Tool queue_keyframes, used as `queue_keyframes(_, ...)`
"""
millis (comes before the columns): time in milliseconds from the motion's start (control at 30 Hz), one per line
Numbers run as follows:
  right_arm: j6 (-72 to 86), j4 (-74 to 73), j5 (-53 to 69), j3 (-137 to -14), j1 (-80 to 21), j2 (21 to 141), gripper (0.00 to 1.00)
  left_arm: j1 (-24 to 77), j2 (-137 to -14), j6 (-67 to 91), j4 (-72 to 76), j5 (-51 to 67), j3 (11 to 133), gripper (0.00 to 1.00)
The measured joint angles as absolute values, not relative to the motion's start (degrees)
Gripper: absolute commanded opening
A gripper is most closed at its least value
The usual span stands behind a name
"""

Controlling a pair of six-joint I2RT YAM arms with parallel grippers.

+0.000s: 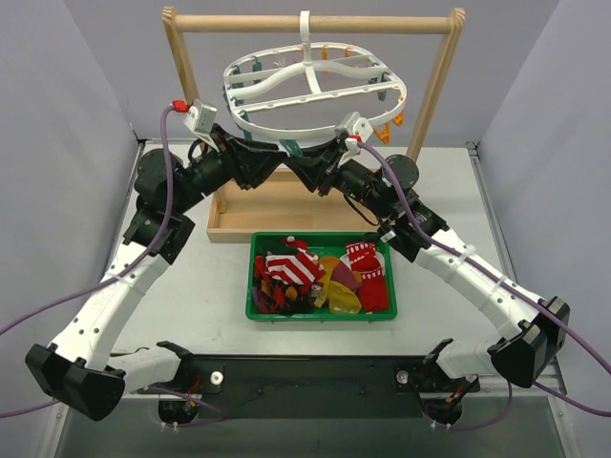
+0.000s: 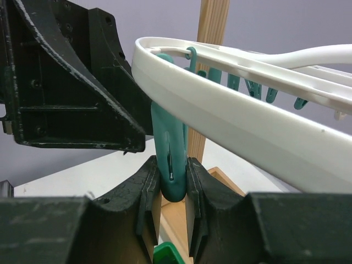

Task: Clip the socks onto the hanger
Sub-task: Open the clamp at the hanger.

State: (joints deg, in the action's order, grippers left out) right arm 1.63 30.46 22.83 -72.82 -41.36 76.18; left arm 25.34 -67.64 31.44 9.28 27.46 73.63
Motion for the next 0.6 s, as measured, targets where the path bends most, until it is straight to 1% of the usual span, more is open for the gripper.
queue_keyframes(33,1.56,30.41,22.81,-72.82,-41.39,76.18,0.0,25.32,-67.26,31.62,9.15,27.49,73.3,0.65)
queue_keyframes(67,1.48,30.37,22.81,-72.82,-41.56,76.18,0.0,25.21,-66.72,32.1,9.08,27.51,72.79,0.69)
queue_keyframes(100,1.45,30.33,22.72,-72.82,-41.71,76.18,0.0,25.06,-66.13,32.47,8.97,27.49,72.34,0.75)
queue_keyframes(133,1.43,30.17,22.65,-72.82,-41.82,76.18,0.0,24.95,-65.54,32.91,8.71,27.51,72.03,0.85)
queue_keyframes(167,1.32,30.11,22.48,-72.82,-42.02,76.18,0.0,24.8,-65.1,33.45,8.54,27.49,71.92,0.89)
queue_keyframes(267,0.45,30.0,22.09,-72.84,-42.46,76.27,0.0,24.64,-64.49,35.33,8.51,27.46,72.05,0.96)
queue_keyframes(333,-0.14,29.95,21.58,-72.84,-42.92,76.42,0.0,24.64,-64.66,36.42,8.34,27.27,72.49,0.97)
queue_keyframes(600,-1.85,29.5,19.68,-72.88,-44.91,76.77,0.0,25.19,-67.53,39.07,7.18,25.91,74.52,0.97)
